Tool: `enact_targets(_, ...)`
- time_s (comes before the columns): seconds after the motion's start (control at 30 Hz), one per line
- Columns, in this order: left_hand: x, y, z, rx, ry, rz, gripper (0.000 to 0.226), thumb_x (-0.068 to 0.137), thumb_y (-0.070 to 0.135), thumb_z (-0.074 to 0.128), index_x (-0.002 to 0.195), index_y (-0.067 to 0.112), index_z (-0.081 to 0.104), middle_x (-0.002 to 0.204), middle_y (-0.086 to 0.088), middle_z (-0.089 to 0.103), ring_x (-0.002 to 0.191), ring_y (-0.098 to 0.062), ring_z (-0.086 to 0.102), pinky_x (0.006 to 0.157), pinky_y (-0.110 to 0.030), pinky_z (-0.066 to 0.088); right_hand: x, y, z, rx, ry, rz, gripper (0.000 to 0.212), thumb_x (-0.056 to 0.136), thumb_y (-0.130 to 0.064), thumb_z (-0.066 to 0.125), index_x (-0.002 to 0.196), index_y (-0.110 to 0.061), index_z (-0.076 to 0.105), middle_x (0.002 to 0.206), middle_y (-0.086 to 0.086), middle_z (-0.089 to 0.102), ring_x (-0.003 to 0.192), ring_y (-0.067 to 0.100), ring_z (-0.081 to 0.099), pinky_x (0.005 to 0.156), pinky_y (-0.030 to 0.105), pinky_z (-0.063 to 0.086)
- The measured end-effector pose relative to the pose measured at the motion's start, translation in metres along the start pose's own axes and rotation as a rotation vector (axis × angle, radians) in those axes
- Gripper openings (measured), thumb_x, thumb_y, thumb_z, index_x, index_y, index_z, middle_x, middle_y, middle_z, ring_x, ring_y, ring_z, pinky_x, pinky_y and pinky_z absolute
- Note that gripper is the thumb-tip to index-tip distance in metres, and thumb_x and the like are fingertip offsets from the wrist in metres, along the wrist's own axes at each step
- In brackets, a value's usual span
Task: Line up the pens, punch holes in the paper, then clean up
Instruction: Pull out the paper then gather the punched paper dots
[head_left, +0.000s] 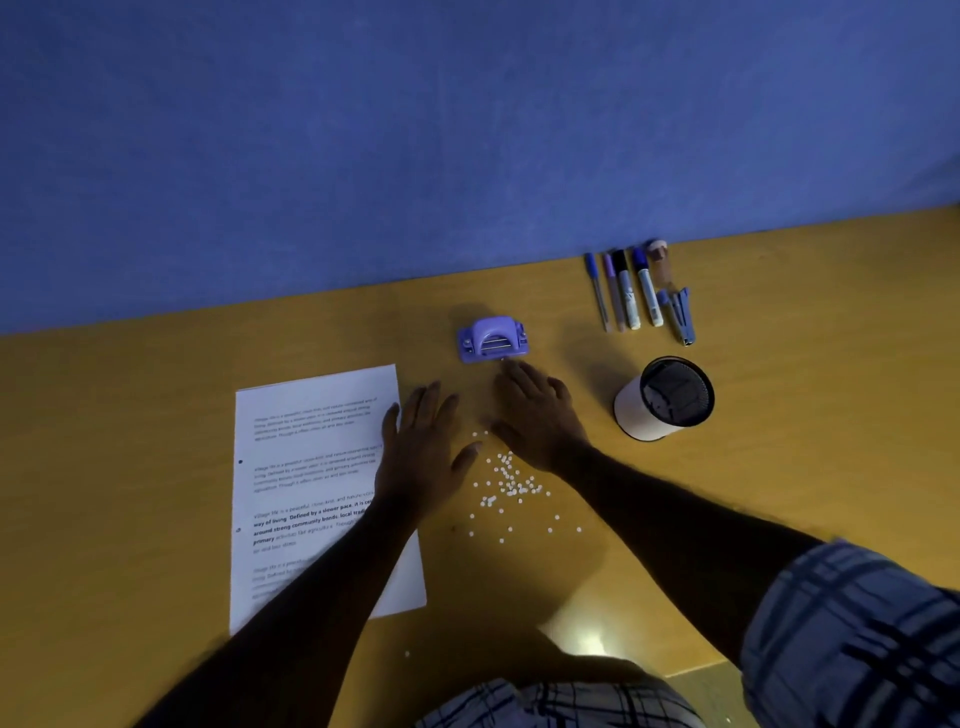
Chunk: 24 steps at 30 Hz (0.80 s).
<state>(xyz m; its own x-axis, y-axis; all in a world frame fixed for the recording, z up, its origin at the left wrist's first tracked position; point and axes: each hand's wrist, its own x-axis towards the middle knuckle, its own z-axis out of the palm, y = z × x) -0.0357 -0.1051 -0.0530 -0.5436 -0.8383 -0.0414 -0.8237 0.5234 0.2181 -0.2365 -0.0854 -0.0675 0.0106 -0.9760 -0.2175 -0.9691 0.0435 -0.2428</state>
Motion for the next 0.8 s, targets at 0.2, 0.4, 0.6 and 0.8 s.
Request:
enact_targets(0.2,0.004,0.003,0.0,-0.022,-0.003,0.011,0.067,0.089,0.054,0.053,0.141,0.012,0.046,0.152,-0.014,0.038,0.14,-0.034,0.035,0.109,-0.056,0.032,0.001,-0.006,0.004,-0.052,0.007,0.02,0.072,0.091,-0.061,0.043,0.149,-0.02,0.029,0.162,0.005,0.019,0.149,0.028,0.015,0.111,0.06,0.024)
enact_targets(0.4,0.005,0.003,-0.001,-0.041,-0.013,-0.004,0.067,0.089,0.055,0.051,0.142,0.014,0.045,0.153,-0.013,0.038,0.141,-0.033,0.033,0.11,-0.056,0.03,0.001,-0.012,0.006,-0.098,0.001,0.036,0.075,0.092,-0.064,0.035,0.15,-0.017,0.027,0.161,0.008,0.021,0.149,0.029,0.016,0.114,0.061,0.017)
enact_targets(0.6,0.003,0.0,-0.004,-0.04,0.007,-0.003,0.066,0.089,0.055,0.054,0.14,0.013,0.048,0.151,-0.013,0.041,0.139,-0.033,0.036,0.11,-0.056,0.03,-0.003,-0.011,-0.002,-0.103,0.008,-0.014,0.071,0.091,-0.062,0.039,0.146,-0.017,0.034,0.157,0.008,0.031,0.147,0.029,0.023,0.116,0.057,0.018)
enact_targets(0.8,-0.008,-0.004,-0.002,-0.019,-0.037,0.01,0.067,0.09,0.055,0.051,0.142,0.013,0.045,0.153,-0.013,0.038,0.142,-0.033,0.033,0.111,-0.056,0.027,-0.038,-0.013,0.0,-0.062,-0.021,-0.079,0.064,0.096,-0.052,0.044,0.149,-0.019,0.032,0.159,0.005,0.03,0.148,0.024,0.022,0.119,0.053,0.012)
